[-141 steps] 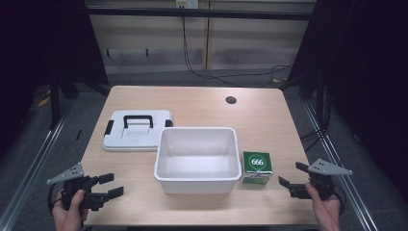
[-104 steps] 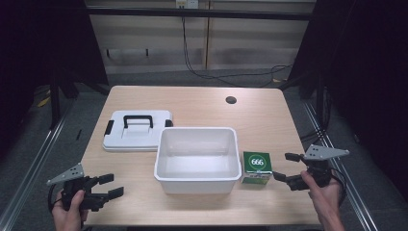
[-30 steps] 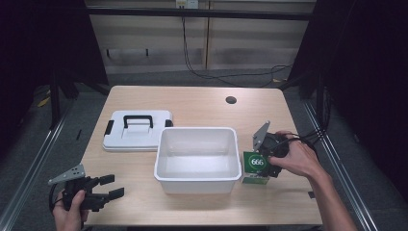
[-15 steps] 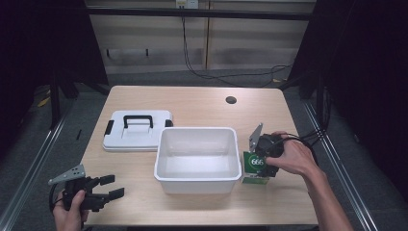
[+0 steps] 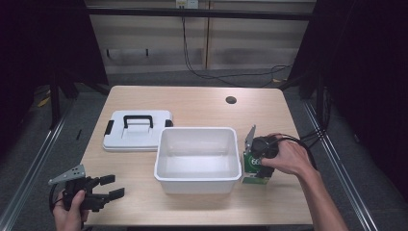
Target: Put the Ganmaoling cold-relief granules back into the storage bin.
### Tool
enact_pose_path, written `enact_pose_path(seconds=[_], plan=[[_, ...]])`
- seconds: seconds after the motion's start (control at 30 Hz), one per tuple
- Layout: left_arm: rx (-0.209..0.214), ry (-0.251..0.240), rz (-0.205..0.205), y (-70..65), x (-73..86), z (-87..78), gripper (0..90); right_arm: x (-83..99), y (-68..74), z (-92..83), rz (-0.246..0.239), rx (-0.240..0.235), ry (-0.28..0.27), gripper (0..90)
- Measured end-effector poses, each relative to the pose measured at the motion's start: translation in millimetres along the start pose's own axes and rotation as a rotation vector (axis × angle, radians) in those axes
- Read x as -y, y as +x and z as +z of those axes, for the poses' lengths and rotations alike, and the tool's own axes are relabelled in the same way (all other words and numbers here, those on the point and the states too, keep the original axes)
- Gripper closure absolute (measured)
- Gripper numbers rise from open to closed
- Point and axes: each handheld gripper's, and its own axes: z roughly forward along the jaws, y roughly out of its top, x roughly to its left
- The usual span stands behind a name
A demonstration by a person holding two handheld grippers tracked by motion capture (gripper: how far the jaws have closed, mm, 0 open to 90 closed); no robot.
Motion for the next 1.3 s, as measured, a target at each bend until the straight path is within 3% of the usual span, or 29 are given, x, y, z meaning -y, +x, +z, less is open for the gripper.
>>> enact_pose_path(seconds=[0.13,0.33,0.5,0.73,0.87,1.3], plan=[[-0.001,-0.001,0.0,0.6,0.1,-0.6,17.8,-0.8,0.0,0.4,0.016,-0.007,0.004,14.4],[0.001,-0.002,-0.002,0.2,0.0,-0.2,17.8,0.9,-2.4,-0.9,-0.009,-0.018,-0.005,15.7],[-0.001,0.0,0.001,0.7,-0.1,-0.2,17.8,3.0,-2.5,-3.0,0.016,-0.031,-0.002,15.9],[-0.001,0.003,-0.003,1.2,-0.3,0.5,17.7,7.7,-4.1,-8.7,0.011,-0.025,-0.03,15.9],[-0.002,0.002,-0.003,1.3,-0.5,0.6,17.8,9.8,-4.3,-10.4,0.046,-0.04,-0.026,16.0],[0.001,0.003,-0.017,1.8,0.2,2.2,17.8,15.6,-6.1,-22.2,0.051,-0.031,-0.049,16.0]])
